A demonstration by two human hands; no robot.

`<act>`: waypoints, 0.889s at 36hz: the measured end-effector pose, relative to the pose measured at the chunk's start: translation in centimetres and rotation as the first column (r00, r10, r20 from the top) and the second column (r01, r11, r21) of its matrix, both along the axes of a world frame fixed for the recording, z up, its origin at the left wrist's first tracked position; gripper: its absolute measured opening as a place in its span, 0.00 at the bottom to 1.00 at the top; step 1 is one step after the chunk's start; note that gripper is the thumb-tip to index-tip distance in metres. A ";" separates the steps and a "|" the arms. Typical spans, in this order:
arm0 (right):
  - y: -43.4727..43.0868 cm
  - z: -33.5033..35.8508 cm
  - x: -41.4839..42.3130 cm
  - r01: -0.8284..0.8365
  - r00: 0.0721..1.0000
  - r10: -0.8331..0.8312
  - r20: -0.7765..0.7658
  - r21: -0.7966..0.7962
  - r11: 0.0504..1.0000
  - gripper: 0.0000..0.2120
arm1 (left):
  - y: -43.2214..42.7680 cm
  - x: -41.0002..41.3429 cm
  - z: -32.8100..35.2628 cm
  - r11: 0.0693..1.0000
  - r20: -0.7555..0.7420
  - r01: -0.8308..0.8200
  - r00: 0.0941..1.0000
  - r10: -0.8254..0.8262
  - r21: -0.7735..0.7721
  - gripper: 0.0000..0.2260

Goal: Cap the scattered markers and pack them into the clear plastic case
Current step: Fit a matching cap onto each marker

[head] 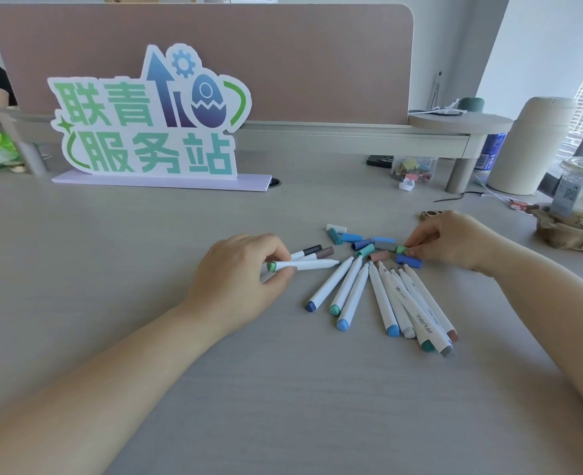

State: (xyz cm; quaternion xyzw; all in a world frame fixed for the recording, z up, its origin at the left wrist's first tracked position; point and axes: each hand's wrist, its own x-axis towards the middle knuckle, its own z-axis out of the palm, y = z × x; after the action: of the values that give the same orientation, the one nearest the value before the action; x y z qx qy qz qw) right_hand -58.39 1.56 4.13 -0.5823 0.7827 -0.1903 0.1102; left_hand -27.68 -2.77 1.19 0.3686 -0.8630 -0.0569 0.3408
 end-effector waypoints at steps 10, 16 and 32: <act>0.0 1.0 2.7 -0.154 0.969 0.199 0.143 -0.278 0.948 0.04 | 0.8 -0.3 0.5 1.000 -0.232 0.006 0.973 -0.012 -0.029 0.04; 0.5 2.1 5.1 -0.303 0.887 0.375 0.270 -0.274 0.913 0.06 | 1.0 -0.2 0.8 0.970 -0.407 0.161 0.910 -0.075 0.180 0.04; 1.1 2.3 5.5 -0.341 0.856 0.433 0.284 -0.319 0.884 0.07 | 0.8 -0.2 1.1 0.965 -0.504 0.160 0.863 -0.035 0.206 0.06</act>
State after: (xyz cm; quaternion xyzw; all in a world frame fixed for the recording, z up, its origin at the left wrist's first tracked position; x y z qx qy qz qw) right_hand -52.93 2.63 6.47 -0.6952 0.5849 -0.3633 0.2064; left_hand -27.84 -1.96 2.28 0.3357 -0.7508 -0.2710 0.5001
